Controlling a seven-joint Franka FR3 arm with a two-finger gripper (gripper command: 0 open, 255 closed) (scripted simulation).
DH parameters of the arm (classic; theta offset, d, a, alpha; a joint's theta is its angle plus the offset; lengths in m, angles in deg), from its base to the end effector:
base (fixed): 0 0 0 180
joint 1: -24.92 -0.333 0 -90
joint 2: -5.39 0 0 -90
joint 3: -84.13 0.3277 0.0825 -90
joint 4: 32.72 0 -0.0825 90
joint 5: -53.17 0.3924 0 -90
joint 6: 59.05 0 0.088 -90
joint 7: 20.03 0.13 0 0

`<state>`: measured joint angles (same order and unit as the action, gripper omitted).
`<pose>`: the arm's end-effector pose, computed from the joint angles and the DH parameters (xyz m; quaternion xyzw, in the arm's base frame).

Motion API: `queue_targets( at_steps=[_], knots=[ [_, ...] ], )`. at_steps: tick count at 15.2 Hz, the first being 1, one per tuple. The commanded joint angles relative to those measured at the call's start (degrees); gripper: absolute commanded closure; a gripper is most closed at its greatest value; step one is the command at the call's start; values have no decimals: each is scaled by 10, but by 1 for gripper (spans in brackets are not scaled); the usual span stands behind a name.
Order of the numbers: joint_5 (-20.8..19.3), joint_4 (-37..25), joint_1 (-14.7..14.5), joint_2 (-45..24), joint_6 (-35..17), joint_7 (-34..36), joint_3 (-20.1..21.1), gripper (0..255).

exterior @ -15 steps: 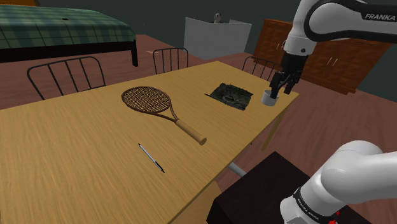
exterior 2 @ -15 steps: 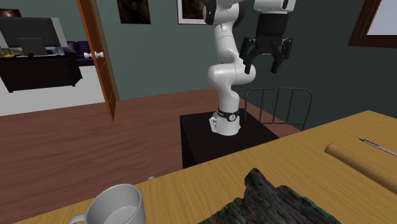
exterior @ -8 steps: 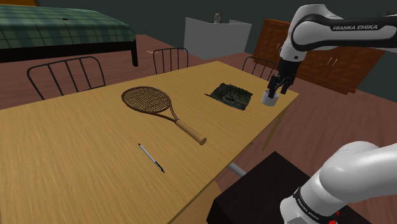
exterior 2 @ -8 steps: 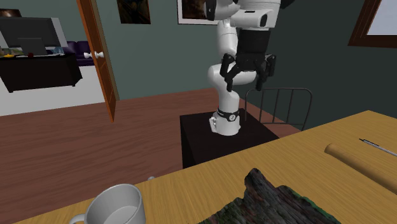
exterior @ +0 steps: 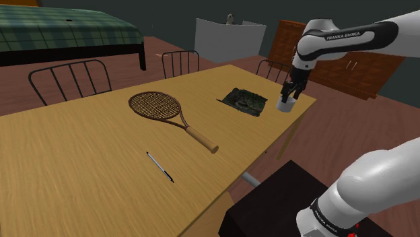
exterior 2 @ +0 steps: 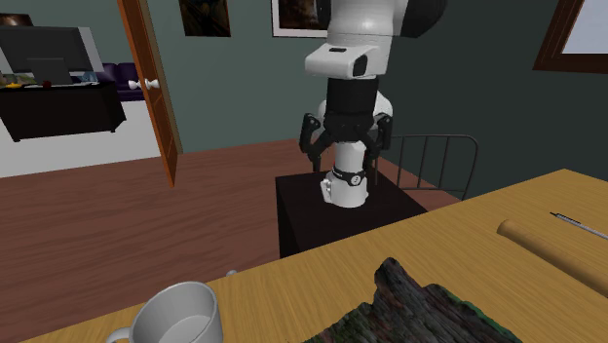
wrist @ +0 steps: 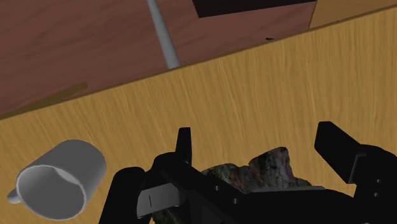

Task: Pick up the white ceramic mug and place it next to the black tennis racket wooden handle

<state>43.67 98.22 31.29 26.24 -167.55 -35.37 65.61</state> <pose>0.3943 -0.2078 0.4698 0.9986 -0.0441 -0.0268 0.0132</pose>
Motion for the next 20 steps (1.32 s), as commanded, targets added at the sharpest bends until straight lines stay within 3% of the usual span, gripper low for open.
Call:
queue_targets(
  at_steps=[1, 11, 20],
  knots=[
    [4, -20, 2, -41, -25, -23, -19, 0],
    [85, -163, 29, -255, -98, -152, -83, 0],
    [188, -363, 107, -463, -95, -253, -80, 0]
  ],
)
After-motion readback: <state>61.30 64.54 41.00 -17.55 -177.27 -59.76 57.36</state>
